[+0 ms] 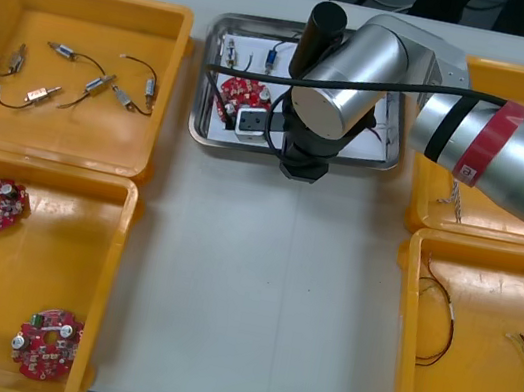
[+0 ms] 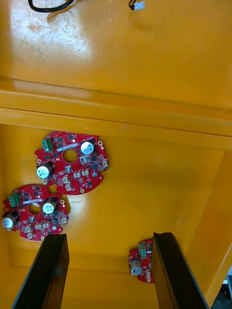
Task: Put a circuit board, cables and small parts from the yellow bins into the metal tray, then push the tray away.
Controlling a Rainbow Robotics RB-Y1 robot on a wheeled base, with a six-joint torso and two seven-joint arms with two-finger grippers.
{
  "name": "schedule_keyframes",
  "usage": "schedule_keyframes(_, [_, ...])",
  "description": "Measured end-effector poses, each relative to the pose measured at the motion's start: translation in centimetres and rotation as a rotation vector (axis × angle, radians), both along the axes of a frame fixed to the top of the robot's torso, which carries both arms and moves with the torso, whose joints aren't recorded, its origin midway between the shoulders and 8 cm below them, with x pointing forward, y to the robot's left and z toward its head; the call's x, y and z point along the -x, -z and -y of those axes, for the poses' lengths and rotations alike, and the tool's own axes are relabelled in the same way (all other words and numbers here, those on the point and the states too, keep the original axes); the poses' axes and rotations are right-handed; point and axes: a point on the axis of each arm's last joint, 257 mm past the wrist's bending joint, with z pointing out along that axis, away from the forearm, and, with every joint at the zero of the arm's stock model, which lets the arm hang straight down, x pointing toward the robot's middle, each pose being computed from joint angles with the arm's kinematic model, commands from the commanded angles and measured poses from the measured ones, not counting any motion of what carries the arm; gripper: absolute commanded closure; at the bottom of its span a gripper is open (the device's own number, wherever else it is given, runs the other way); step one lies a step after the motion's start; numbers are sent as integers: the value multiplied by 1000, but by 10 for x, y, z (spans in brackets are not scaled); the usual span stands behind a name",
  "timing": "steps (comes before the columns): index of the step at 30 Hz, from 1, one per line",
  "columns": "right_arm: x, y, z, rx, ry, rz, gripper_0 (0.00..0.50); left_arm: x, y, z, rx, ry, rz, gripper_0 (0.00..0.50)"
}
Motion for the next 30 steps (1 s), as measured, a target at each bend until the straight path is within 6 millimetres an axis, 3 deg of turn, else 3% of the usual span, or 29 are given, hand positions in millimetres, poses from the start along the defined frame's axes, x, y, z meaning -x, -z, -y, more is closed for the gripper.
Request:
schedule_keyframes(14, [-26,-12,-10,-36,25,49,500,0,0,0,0,0,0,0])
schedule_keyframes(27, [-43,-20,-8,-38,17,85,500,0,0,0,0,0,0,0])
schedule_keyframes(28, [-44,-21,-8,-38,18,86,465,0,0,0,0,0,0,0])
schedule_keyframes(30, [-44,-21,-8,-37,19,86,314,0,0,0,0,0,0,0])
